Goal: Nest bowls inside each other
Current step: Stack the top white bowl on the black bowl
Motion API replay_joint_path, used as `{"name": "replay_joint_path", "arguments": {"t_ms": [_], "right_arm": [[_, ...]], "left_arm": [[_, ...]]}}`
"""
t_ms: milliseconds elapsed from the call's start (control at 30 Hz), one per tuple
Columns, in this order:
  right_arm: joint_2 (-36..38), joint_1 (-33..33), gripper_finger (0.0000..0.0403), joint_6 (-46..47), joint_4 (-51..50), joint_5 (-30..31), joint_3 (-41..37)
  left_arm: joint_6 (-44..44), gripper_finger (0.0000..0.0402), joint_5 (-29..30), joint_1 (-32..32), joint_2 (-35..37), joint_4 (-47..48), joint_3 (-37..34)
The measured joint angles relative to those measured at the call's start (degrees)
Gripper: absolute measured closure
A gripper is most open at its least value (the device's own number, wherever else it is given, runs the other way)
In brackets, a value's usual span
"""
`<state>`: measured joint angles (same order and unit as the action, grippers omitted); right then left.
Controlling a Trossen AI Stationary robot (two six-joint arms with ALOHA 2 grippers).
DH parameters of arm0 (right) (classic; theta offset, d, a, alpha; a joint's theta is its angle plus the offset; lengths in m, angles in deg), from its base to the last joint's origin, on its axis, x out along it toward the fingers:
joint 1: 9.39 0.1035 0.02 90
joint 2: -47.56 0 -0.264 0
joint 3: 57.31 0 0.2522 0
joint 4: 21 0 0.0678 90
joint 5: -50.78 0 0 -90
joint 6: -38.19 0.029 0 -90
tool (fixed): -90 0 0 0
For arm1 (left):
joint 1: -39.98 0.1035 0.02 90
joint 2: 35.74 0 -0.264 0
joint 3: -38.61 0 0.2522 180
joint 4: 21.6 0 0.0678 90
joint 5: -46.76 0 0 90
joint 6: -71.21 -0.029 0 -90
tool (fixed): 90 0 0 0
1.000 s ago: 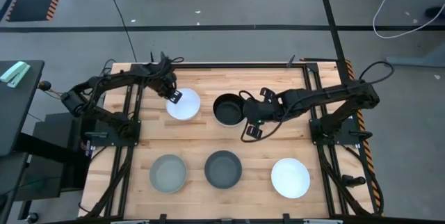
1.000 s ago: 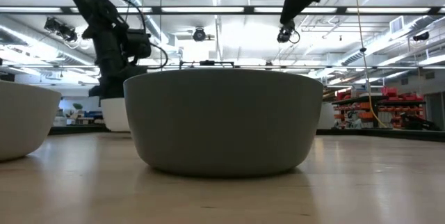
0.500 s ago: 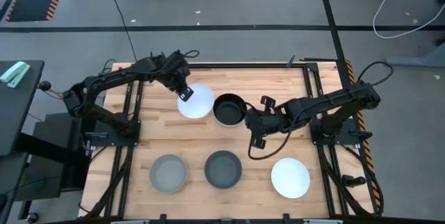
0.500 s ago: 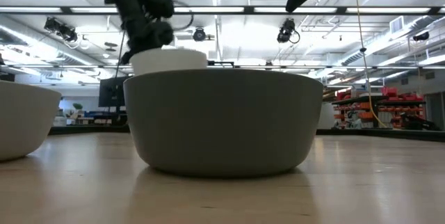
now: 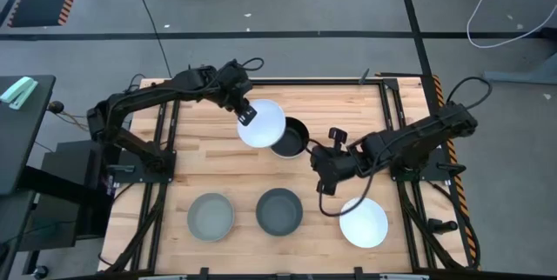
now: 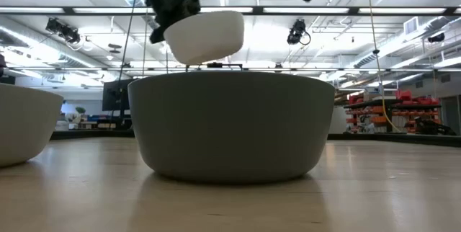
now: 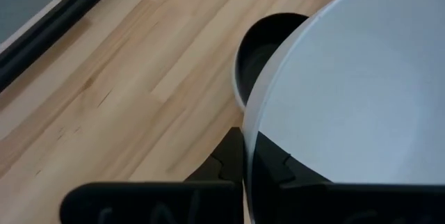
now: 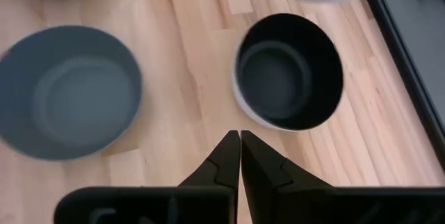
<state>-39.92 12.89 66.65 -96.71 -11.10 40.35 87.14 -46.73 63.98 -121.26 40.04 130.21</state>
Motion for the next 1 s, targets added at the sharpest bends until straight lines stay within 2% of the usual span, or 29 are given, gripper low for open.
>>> {"name": "replay_joint_path", "arguments": {"t_ms": [200,533,767,1000], "right_arm": [[3.3,5.0,0.0384,3.1,1.0,1.2,0.0],[10.6,15.5,0.0384,10.6,1.9,14.6,0.0],[11.3,19.5,0.0384,13.4,1.9,21.2,0.0],[10.0,19.8,0.0392,14.0,1.5,21.8,0.0]], "left_arm": [[-3.2,0.0393,-0.3,-1.2,-8.2,1.4,6.6],[-7.6,0.0392,-0.7,-0.6,-19.2,7.2,16.0],[-10.1,0.0393,-0.6,1.3,-21.5,9.5,16.6],[-10.3,0.0389,-0.6,2.6,-21.4,9.9,16.6]]}}
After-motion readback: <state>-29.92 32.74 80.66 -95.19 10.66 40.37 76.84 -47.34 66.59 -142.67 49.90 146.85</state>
